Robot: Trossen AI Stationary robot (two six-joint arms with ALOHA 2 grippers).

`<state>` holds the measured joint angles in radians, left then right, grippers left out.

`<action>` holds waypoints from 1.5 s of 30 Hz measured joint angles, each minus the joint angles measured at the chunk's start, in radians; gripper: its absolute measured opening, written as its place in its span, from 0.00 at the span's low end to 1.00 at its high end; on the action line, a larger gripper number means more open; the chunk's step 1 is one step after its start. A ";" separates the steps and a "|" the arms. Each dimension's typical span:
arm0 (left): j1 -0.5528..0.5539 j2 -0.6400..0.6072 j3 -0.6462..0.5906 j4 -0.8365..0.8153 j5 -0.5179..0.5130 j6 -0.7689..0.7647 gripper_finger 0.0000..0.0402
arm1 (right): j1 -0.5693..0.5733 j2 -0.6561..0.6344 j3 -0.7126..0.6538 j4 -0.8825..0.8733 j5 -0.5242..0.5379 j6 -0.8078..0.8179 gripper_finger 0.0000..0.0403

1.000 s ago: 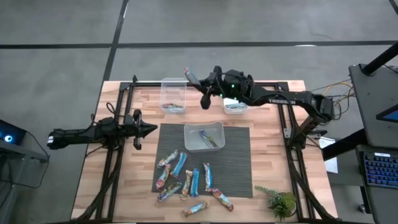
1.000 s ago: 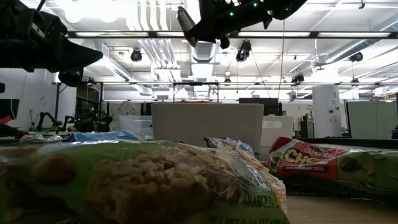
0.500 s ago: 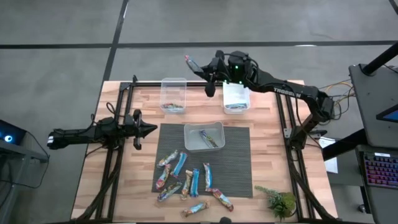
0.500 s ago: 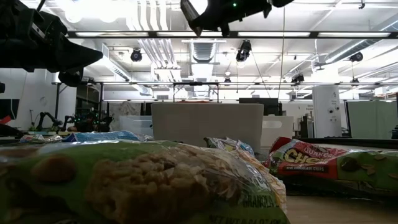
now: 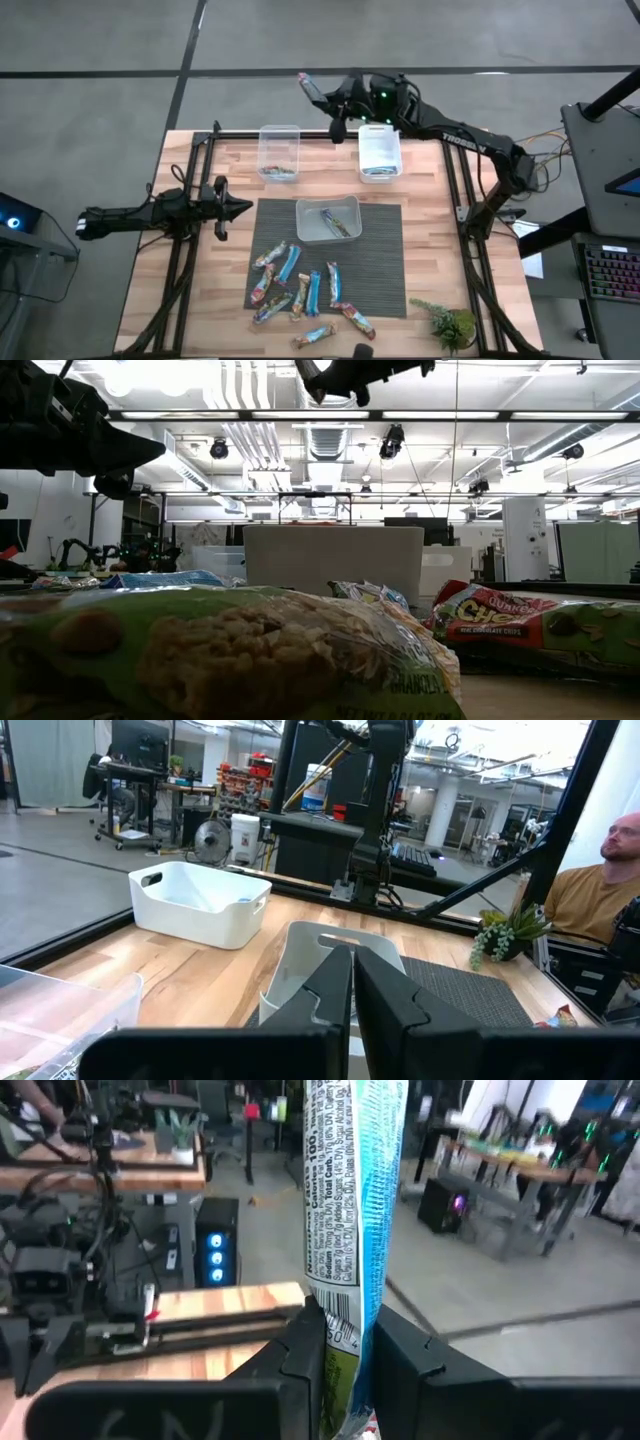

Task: Pick and place Granola Bars by type
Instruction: Put the red granola bar into the transparent bin

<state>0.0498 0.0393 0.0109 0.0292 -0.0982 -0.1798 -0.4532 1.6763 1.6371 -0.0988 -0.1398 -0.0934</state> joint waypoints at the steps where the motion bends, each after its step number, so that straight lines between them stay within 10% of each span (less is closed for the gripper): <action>1: 0.000 0.000 0.000 0.000 0.000 0.000 0.00 | 0.000 0.017 0.026 -0.027 0.000 0.005 0.13; 22: 0.000 0.001 0.000 0.000 0.000 0.000 0.00 | 0.001 0.483 0.704 -0.511 0.000 -0.023 0.13; 45: 0.000 0.001 0.000 0.000 0.000 0.000 0.00 | 0.009 0.645 0.712 -0.606 -0.019 -0.141 0.13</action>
<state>0.0501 0.0402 0.0109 0.0292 -0.0978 -0.1795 -0.4443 2.3218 2.3493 -0.7045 -0.1588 -0.2339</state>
